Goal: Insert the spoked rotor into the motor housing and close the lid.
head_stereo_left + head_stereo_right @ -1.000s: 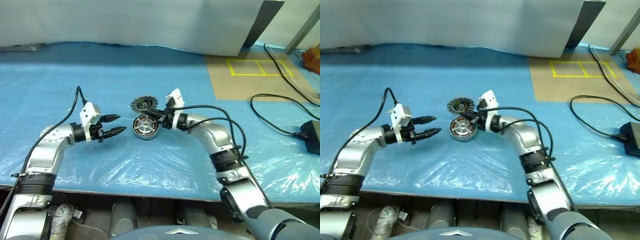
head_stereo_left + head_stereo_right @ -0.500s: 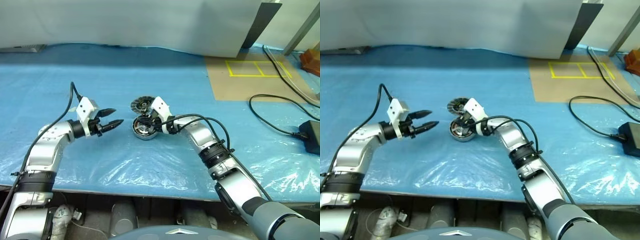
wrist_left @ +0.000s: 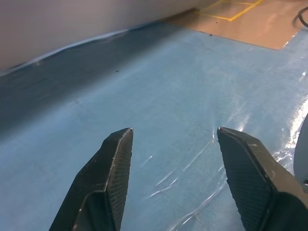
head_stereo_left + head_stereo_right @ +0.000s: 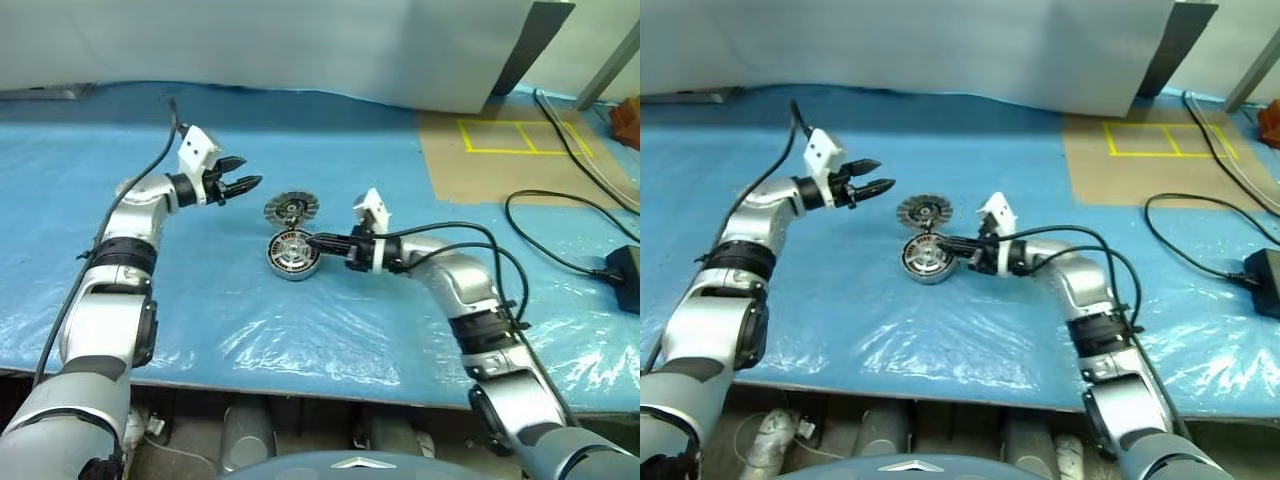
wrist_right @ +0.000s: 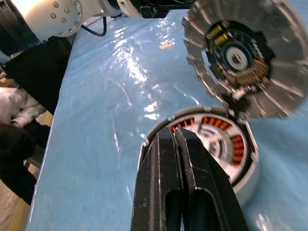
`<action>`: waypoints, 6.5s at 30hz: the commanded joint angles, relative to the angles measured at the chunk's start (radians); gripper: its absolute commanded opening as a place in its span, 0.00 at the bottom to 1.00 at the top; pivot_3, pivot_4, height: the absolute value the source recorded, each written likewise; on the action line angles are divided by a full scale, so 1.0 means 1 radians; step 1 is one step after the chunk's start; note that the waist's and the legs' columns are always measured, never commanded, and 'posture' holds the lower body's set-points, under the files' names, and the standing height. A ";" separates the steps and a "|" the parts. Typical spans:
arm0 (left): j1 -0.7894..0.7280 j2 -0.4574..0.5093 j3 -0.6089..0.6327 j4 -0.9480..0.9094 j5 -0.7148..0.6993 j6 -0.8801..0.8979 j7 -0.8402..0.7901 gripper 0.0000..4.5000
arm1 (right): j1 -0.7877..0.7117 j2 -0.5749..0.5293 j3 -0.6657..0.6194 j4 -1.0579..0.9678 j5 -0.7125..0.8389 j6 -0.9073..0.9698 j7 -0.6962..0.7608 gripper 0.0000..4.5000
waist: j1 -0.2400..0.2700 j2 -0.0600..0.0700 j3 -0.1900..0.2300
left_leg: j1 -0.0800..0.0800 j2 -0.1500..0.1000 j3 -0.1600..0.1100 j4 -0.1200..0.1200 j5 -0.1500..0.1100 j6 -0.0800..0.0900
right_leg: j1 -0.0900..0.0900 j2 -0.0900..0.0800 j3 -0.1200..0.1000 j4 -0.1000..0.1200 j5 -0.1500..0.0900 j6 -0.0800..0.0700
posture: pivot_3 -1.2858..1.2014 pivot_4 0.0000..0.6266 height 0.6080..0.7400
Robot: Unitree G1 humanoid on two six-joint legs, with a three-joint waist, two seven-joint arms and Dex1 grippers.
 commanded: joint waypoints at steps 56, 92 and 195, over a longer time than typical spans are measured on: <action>0.516 0.215 0.145 -1.063 -0.227 0.326 -0.193 0.65 | -0.080 -0.021 -0.003 -0.045 -0.046 -0.103 -0.169 0.04 | -0.022 0.003 0.003 | 0.002 0.001 0.003 -0.005 0.000 -0.001 | -0.002 -0.001 0.000 -0.001 -0.001 -0.001 | 0.52 0.24 1.00; 1.030 0.141 0.126 -1.310 -0.330 0.352 0.048 0.66 | -0.205 0.146 0.260 0.473 -0.372 -0.457 -0.011 0.99 | -0.033 0.001 0.001 | 0.010 0.001 0.004 -0.003 -0.001 0.000 | 0.004 0.000 0.003 0.003 -0.003 -0.005 | 0.52 0.24 1.00; 0.646 -0.032 -0.092 -0.623 0.019 -0.008 0.147 0.13 | -0.225 0.190 0.077 0.387 -0.321 -0.519 -0.050 0.99 | -0.028 0.004 -0.029 | 0.012 -0.014 0.008 -0.043 0.000 0.002 | -0.003 -0.011 0.003 -0.017 0.001 -0.004 | 0.52 0.24 1.00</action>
